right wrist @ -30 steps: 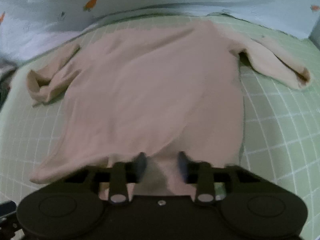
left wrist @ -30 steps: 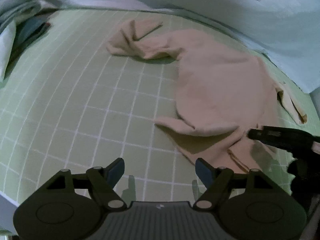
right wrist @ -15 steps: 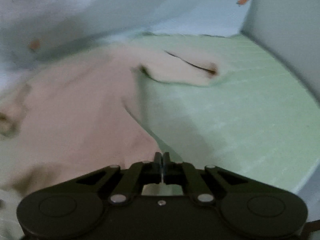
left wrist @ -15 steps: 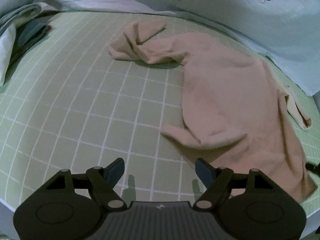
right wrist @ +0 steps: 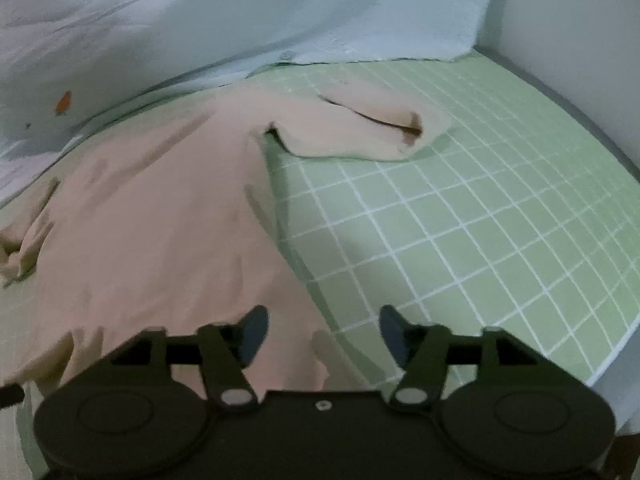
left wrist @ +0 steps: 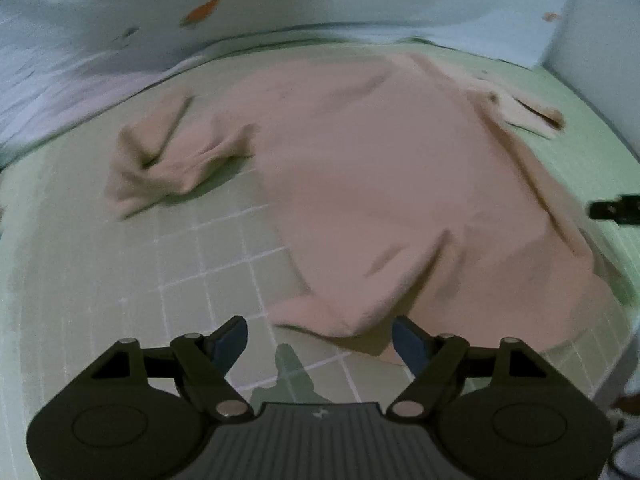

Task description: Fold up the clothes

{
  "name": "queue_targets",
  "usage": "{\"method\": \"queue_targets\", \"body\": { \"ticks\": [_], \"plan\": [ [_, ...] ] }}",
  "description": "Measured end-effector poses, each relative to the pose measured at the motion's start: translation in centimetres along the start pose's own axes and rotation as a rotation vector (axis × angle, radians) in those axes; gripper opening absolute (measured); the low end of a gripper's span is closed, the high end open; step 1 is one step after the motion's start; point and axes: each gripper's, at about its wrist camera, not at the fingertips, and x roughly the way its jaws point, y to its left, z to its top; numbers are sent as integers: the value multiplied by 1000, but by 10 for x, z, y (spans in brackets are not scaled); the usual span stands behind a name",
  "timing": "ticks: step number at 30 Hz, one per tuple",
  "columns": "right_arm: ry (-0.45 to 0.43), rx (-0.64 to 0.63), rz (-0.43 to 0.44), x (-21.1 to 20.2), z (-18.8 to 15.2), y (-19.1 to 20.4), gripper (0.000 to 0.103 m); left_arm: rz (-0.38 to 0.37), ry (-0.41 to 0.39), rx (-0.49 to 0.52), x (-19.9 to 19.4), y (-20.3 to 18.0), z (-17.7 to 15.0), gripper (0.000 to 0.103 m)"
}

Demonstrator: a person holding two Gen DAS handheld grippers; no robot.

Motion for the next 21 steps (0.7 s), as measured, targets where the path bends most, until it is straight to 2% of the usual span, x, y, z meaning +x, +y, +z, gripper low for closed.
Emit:
{"method": "queue_targets", "body": {
  "ticks": [6, 12, 13, 14, 17, 19, 20, 21],
  "plan": [
    [74, -17, -27, 13, -13, 8, 65, 36, -4, 105, 18, -7, -2, 82],
    [105, -16, -44, 20, -20, 9, 66, -16, -7, 123, 32, -10, 8, 79],
    [106, -18, -45, 20, -20, 9, 66, -21, -3, 113, 34, -10, 10, 73],
    [110, -19, -41, 19, -22, 8, 65, -23, 7, 100, 38, -11, 11, 61],
    [129, -24, -14, 19, -25, 4, 53, -2, 31, 55, 44, -12, 13, 39],
    [121, -14, 21, 17, -28, 2, 36, -9, 37, 15, 40, -10, 13, 29],
    [109, -1, 40, 15, -29, 0, 31, -14, 41, -20, 38, -9, 13, 24],
    [101, 17, 67, 15, -29, -2, 17, -19, 46, -64, 35, -6, 12, 21]
  ]
}}
